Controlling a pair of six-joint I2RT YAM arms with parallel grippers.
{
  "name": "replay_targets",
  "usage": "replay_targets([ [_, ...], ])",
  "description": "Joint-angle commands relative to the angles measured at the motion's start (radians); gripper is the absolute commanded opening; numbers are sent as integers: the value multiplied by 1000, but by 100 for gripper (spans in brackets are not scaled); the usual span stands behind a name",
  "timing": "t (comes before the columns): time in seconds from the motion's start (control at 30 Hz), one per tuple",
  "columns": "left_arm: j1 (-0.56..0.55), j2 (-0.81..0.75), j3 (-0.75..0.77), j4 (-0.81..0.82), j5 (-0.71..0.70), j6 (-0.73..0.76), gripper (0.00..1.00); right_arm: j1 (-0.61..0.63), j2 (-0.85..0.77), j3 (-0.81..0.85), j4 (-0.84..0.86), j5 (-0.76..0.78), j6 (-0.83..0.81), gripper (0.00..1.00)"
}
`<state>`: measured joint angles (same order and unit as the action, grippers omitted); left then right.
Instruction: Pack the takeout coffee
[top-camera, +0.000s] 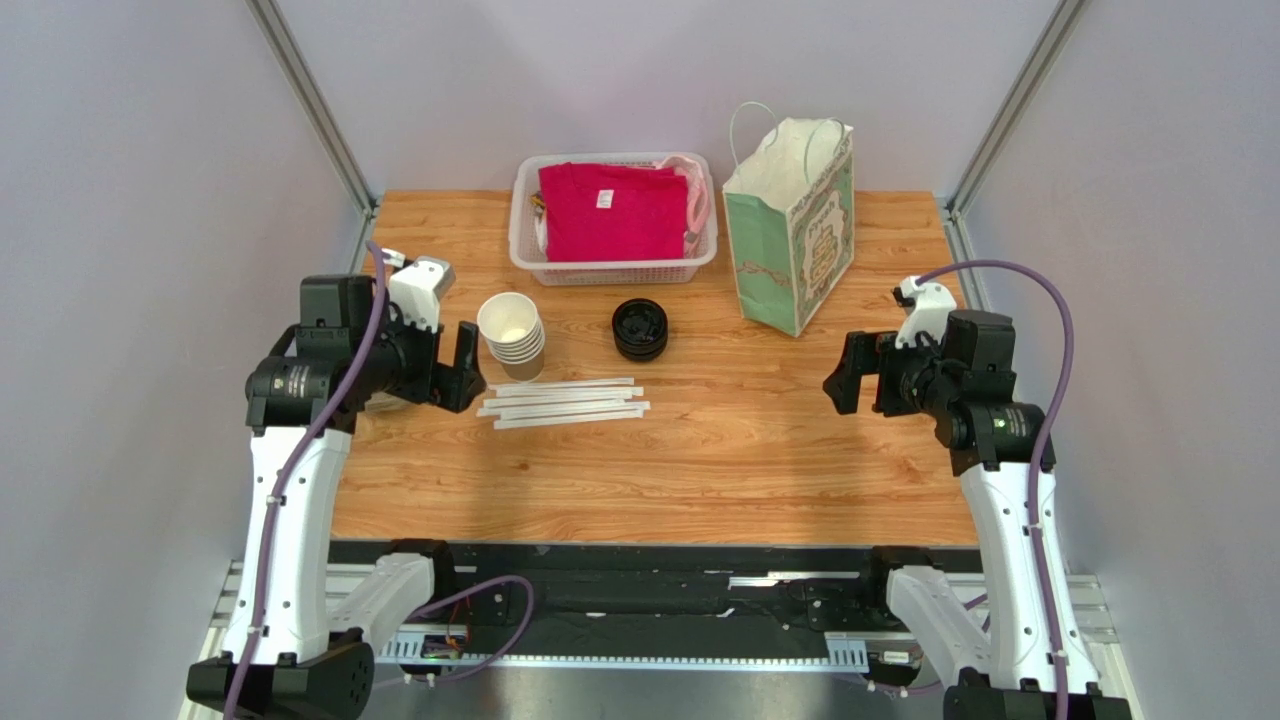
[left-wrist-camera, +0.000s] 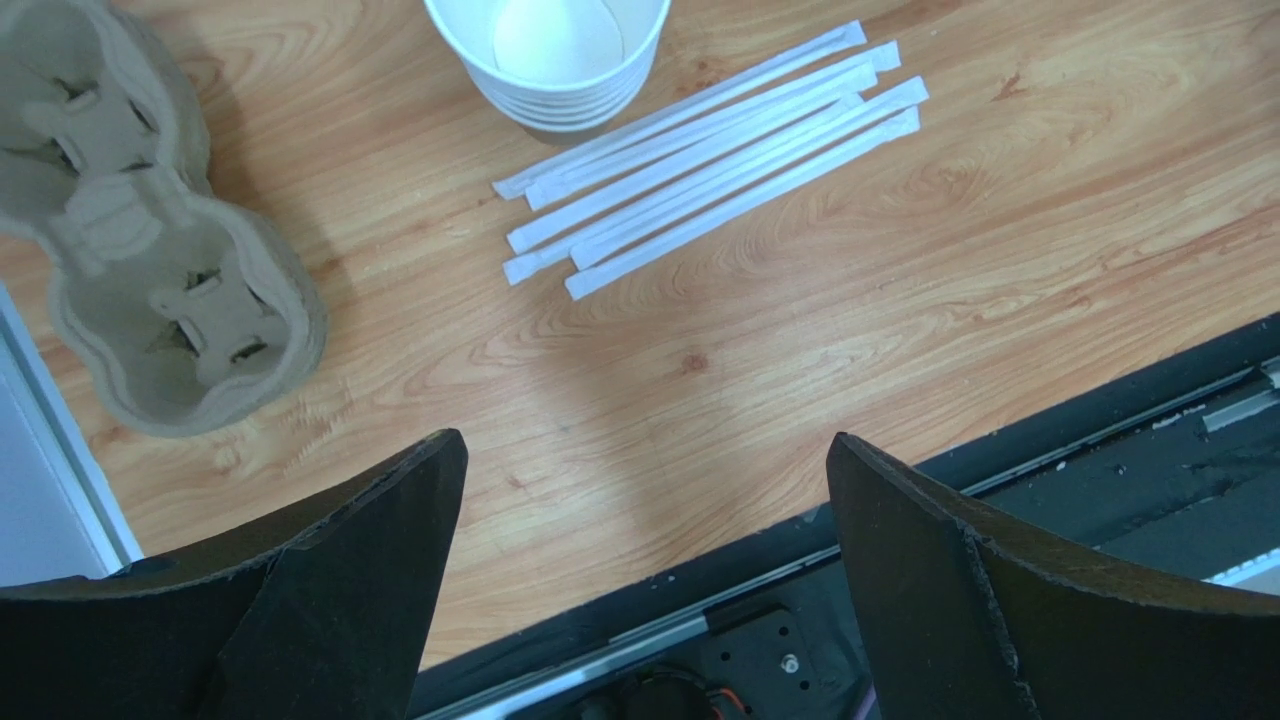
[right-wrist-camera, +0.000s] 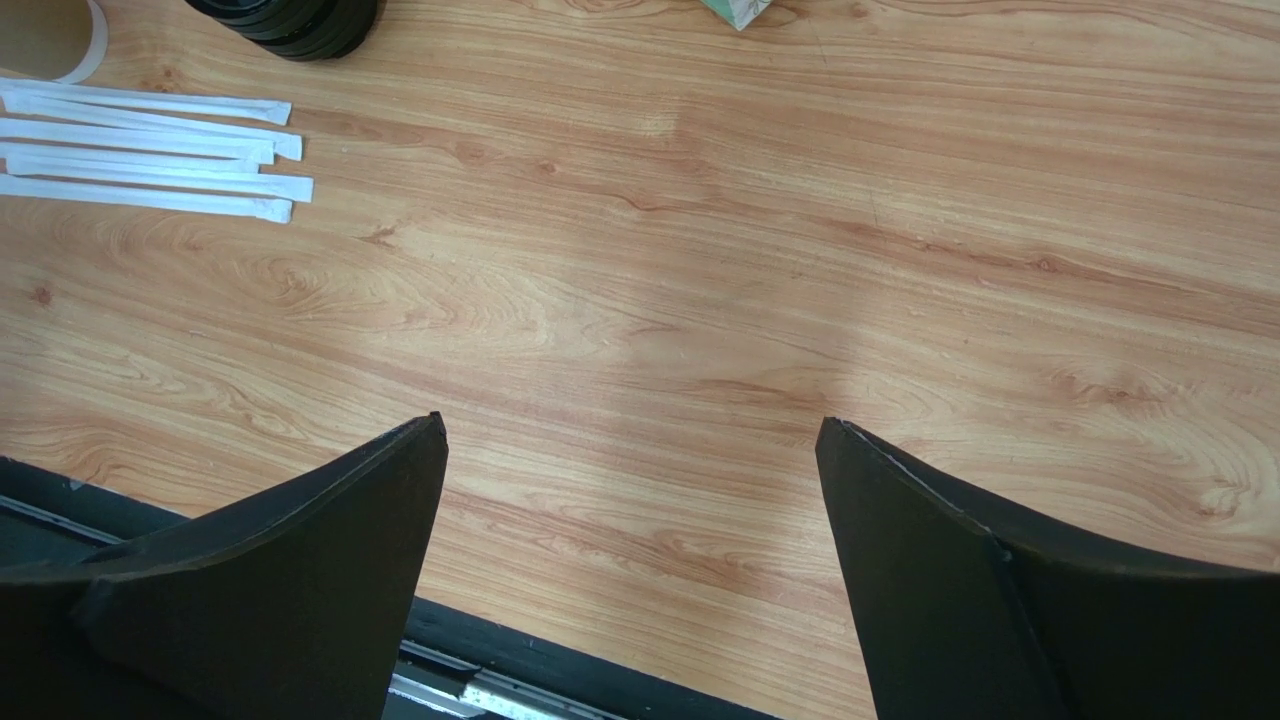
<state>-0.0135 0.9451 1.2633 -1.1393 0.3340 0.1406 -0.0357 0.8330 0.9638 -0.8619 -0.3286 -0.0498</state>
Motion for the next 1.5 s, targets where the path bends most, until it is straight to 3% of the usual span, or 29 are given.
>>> replay_targets([
  [0.0,0,60,113,-31,-1,57,99,0,-17,-5,38,-29,-16,100],
  [0.43,-8,274,258,4,-41,74,98,0,-11,-34,35,-56,-30,100],
  [0.5,-26,319,257,18,-41,62,91,0,-9,-39,37,-56,-30,100],
  [0.6,-49,392,269,39,-65,39,69,0,-5,-40,41,-59,-28,100],
  [0.7,-52,464,291,62,-96,19,55,0,5,-37,43,-61,-25,100],
  [1.13,-55,699,432,113,-112,-44,43,0,15,-39,50,-61,-19,100],
  [1.47,-56,770,441,135,-122,-58,37,0,28,-40,61,-63,-13,100],
])
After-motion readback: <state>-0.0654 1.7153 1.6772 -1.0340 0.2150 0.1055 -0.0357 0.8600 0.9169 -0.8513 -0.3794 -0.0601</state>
